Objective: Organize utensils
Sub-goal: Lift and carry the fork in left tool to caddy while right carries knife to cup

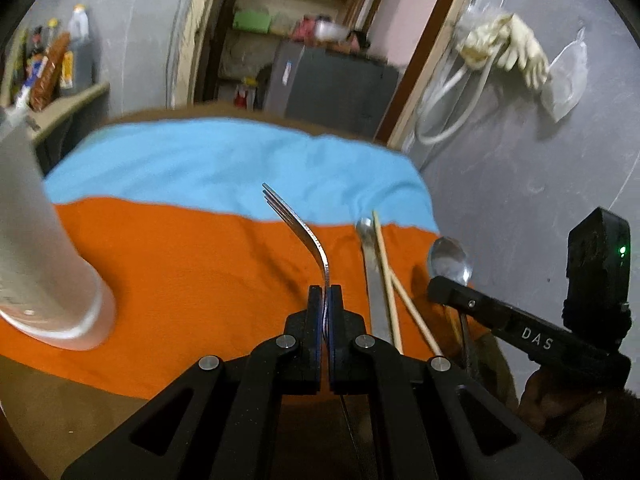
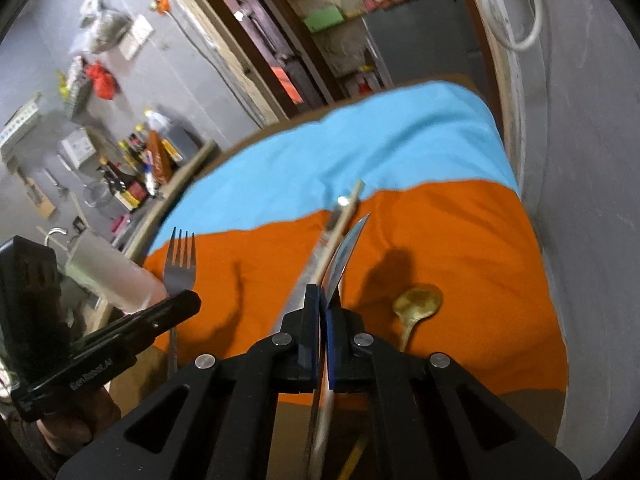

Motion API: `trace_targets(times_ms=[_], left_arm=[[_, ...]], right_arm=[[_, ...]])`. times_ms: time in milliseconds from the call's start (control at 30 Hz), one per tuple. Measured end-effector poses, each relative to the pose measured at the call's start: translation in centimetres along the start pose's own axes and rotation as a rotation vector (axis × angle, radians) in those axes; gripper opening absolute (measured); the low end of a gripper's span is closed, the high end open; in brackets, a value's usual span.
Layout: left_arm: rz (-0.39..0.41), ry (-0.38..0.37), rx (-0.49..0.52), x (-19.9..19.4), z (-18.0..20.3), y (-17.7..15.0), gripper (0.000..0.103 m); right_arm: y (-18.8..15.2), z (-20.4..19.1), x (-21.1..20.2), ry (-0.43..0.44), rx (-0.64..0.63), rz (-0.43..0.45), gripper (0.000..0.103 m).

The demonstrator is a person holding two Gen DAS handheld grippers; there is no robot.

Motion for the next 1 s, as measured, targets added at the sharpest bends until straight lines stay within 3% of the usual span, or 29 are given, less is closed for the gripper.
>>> trace_targets(times_ms=[267, 567, 800, 1000], left_arm=[[0.198, 0.031, 0.072, -4.1, 0.8, 2.8, 0.000], [0.338, 0.022, 0.040, -8.4, -1.1, 6.4, 0.000], [0.457, 0.057, 0.031, -13.6, -5.7, 10.0, 0.000], [0.577, 0.140, 0.027, -17.6, -12.2, 13.5, 0.000]], right_arm=[[1.9, -3.9, -2.9, 0.079, -0.030, 0.177, 0.001], [4.9, -11.0, -4.5, 0.207, -0.070, 0.340, 0.001], [6.2, -17.8, -3.4, 0.303, -0.111, 0.426, 0.001], [7.6, -22.5, -1.4, 0.383, -0.073, 0.510, 0.001]])
Point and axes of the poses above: each gripper's, at about its wrist camera, not at the fingertips, and x roughly the way its jaws point, z to its right, y to its top, the point moved 5 cm from there along x, roughly the way its jaws point, and after that the axes turned 14 degrees about z, right-handed, at the moved point
